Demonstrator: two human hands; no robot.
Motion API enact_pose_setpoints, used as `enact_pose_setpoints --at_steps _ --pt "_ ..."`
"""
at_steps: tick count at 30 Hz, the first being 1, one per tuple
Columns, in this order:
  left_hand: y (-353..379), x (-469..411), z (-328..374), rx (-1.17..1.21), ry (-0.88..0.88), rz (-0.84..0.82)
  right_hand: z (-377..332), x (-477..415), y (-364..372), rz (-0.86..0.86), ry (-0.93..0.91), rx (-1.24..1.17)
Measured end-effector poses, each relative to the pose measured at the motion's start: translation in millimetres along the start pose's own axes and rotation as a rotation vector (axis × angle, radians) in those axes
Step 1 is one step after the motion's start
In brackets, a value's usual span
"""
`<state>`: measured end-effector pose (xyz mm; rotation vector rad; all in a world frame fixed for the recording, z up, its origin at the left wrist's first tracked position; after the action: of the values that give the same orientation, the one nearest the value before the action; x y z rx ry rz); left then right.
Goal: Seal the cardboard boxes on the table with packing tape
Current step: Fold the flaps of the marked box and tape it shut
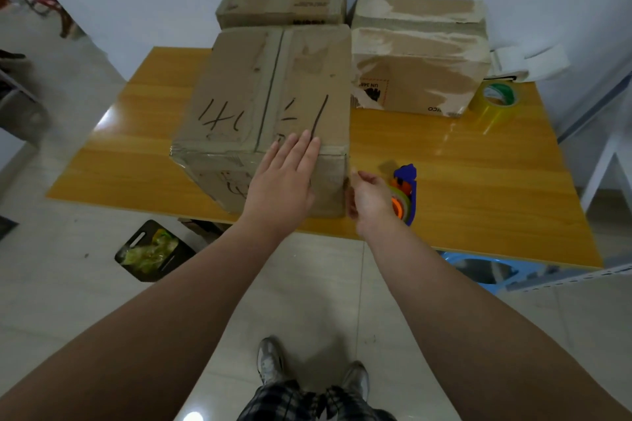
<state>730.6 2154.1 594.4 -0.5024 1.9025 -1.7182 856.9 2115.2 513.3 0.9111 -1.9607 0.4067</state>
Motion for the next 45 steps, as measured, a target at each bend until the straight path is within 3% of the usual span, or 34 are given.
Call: enact_pose_setpoints --at_steps 3,5,9,13,15,19,21,24,27,36,45 --pt "-0.7 0.4 0.2 0.008 0.005 0.011 -7.8 10.8 -10.1 0.129 -0.220 0.173" --pt "-1.6 -0.3 0.2 0.008 0.002 0.023 -14.8 24.2 -9.0 0.049 -0.394 0.108" --pt "-0.9 -0.3 -0.1 -0.006 0.011 0.013 2.1 39.3 11.6 -0.324 -0.327 0.130" --pt "-0.6 1.0 1.2 -0.020 0.021 -0.005 15.0 31.1 -5.7 -0.114 -0.214 0.241" --pt "-0.6 0.9 1.3 -0.028 0.025 -0.014 12.9 23.1 -10.4 -0.165 -0.205 0.307" --pt "-2.0 1.0 -0.4 -0.019 0.044 -0.027 -11.6 16.0 -17.2 -0.175 -0.464 0.482" --pt "-2.2 0.8 -0.8 -0.008 0.062 -0.038 -27.7 13.8 -15.8 -0.068 -0.583 0.717" --pt "-2.2 1.1 -3.0 0.004 0.076 -0.061 -51.2 19.2 -3.9 0.168 -0.703 1.280" --pt "-2.3 1.3 -5.1 0.006 0.084 -0.074 -72.1 34.2 5.8 0.266 -0.759 1.547" --pt "-3.5 -0.3 -5.6 0.017 0.095 -0.068 -93.3 63.2 0.8 0.234 -0.856 1.353" --pt "-1.3 -0.3 -5.4 0.008 0.089 -0.039 -70.6 46.6 0.1 0.256 -0.950 1.345"
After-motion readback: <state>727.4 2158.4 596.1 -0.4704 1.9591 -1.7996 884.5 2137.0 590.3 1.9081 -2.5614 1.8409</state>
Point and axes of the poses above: each hand's wrist, its own x-axis away from the middle knuckle, its own y-axis out of the palm, z = x × y, the point moved 5 cm from there along -x, towards the middle knuckle, and after that the axes turned 15 degrees about y, right-handed, at the moved point
